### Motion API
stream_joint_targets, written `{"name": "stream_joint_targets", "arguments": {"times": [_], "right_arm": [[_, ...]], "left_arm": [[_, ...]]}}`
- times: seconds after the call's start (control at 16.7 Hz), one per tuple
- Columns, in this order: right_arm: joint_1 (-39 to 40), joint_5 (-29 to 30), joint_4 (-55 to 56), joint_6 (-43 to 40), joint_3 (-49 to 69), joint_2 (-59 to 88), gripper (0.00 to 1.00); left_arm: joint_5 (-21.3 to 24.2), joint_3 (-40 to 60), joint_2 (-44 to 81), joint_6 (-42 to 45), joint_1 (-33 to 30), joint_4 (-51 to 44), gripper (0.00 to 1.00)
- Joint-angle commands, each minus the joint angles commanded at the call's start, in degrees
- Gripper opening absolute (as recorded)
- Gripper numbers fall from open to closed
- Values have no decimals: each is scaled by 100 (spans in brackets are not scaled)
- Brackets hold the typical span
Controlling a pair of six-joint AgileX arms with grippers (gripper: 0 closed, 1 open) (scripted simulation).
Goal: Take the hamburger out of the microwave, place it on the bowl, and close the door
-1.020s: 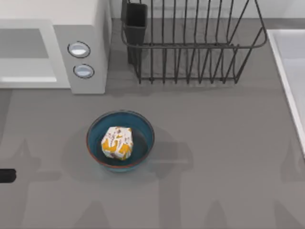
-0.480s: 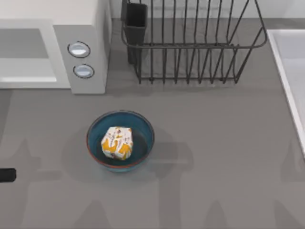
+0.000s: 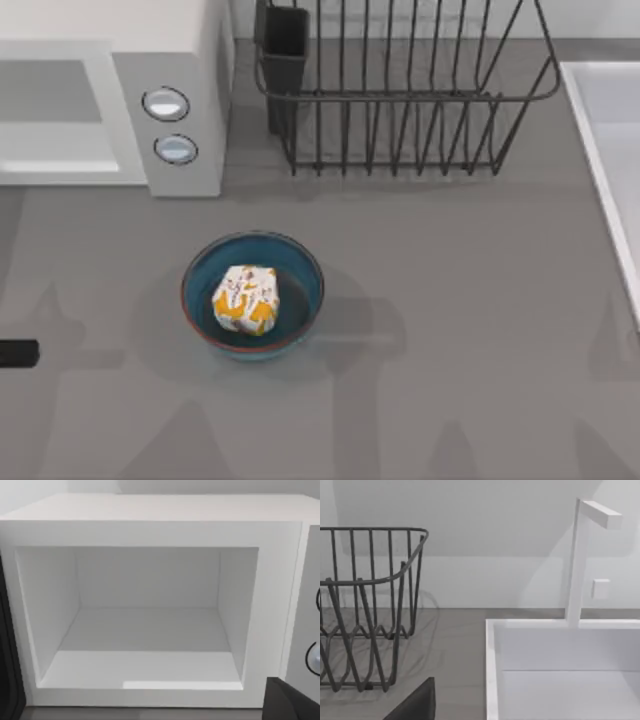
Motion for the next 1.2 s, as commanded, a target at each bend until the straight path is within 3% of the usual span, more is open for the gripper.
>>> {"name": "stream_joint_targets", "arguments": {"times": [0.42, 0.84, 1.2], "right_arm": [[0, 0, 0, 0, 0, 0, 100], [0, 0, 0, 0, 0, 0, 100], [0, 0, 0, 0, 0, 0, 100]], "left_arm": [[0, 3, 183, 2, -12, 176, 0], [-1195, -299, -352, -5, -1206, -53, 0], [-1276, 12, -218, -9, -1255, -94, 0]]}}
